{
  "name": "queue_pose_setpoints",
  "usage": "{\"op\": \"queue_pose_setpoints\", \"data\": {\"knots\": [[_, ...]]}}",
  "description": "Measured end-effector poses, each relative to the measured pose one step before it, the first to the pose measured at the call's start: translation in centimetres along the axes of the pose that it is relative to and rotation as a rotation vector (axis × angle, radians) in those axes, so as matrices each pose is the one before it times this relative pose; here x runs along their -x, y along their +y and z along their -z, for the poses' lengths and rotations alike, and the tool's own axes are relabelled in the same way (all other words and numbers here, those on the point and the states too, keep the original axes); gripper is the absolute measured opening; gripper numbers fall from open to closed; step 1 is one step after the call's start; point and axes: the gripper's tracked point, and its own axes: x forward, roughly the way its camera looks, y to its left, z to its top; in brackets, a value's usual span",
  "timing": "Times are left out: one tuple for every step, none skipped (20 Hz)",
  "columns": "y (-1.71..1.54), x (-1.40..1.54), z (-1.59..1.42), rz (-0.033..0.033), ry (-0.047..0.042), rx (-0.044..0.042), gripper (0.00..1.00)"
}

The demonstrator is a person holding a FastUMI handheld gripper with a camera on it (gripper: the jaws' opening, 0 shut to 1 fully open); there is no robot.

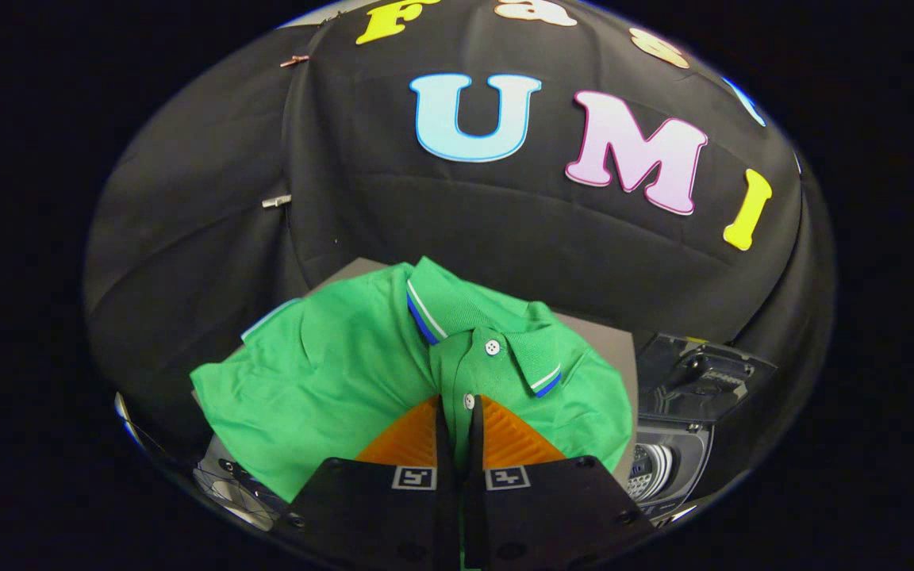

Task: Put the clothes into the washing machine and then close the washing machine lid.

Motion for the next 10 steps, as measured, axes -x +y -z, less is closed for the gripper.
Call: {"op": "queue_pose_setpoints", "data": {"knots": [[-0.305,1.053,-0.499,-0.00529,-0.01372,0.00337,0.08],[-0.835,1.161,-0.241,-0.00578,-0.01531,0.00391,0.08],[-1.047,0.951,-0.274,-0.00742,-0.01493,0.00125,0.08],[-1.26,1.047,0.011,-0.00996,-0.00885,0.00233,0.08],[-1.13,0.913,-0.191,-0.01375,-0.00827,0.00341,0.08],[-1.146,0.758,-0.49,-0.01225,-0.01627,0.00318,0.08],[-1.713,0.752,-0.467,-0.01316,-0.02119,-0.00188,0.08],[-1.666,0.507,-0.058,-0.01362,-0.01974,-0.01555,0.08],[-1.747,0.486,-0.01,-0.01156,-0.014,-0.01921,0.08],[-1.814,0.434,0.083,-0.01687,-0.00892,-0.02843,0.08]]}}
